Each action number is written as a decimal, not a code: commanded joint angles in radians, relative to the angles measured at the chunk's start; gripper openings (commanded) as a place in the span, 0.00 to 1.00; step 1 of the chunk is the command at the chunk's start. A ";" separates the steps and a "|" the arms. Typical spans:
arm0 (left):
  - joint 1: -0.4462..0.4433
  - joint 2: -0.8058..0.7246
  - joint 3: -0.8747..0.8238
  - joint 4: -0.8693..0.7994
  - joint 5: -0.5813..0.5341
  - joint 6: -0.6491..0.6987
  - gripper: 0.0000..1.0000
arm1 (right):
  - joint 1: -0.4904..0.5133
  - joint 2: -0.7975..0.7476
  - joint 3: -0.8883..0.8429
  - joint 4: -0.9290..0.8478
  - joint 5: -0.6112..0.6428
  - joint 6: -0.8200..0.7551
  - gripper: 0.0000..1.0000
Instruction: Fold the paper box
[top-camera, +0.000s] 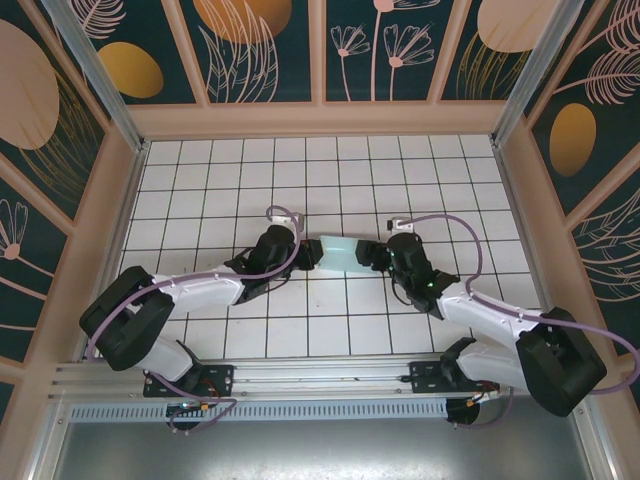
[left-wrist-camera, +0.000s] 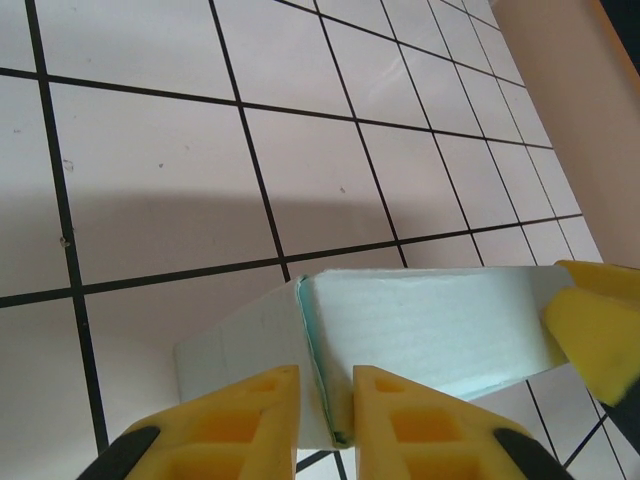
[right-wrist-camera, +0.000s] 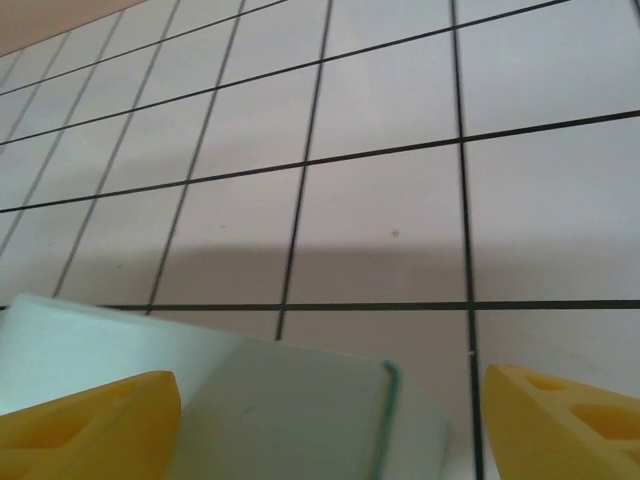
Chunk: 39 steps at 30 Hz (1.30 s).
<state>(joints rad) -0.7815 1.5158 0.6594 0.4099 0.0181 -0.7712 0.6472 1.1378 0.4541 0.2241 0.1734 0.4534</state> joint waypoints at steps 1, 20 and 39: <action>0.005 0.070 -0.051 -0.204 -0.037 0.033 0.20 | -0.037 -0.051 0.062 -0.018 -0.151 0.031 0.82; 0.004 0.086 -0.047 -0.210 -0.053 0.047 0.19 | -0.053 0.132 0.166 -0.219 -0.201 0.070 0.86; 0.005 0.078 -0.038 -0.239 -0.068 0.096 0.19 | -0.149 0.034 0.121 -0.249 -0.235 0.008 0.87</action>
<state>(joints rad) -0.7818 1.5345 0.6662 0.4335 -0.0082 -0.7216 0.4988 1.1759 0.5755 0.0086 -0.0475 0.4759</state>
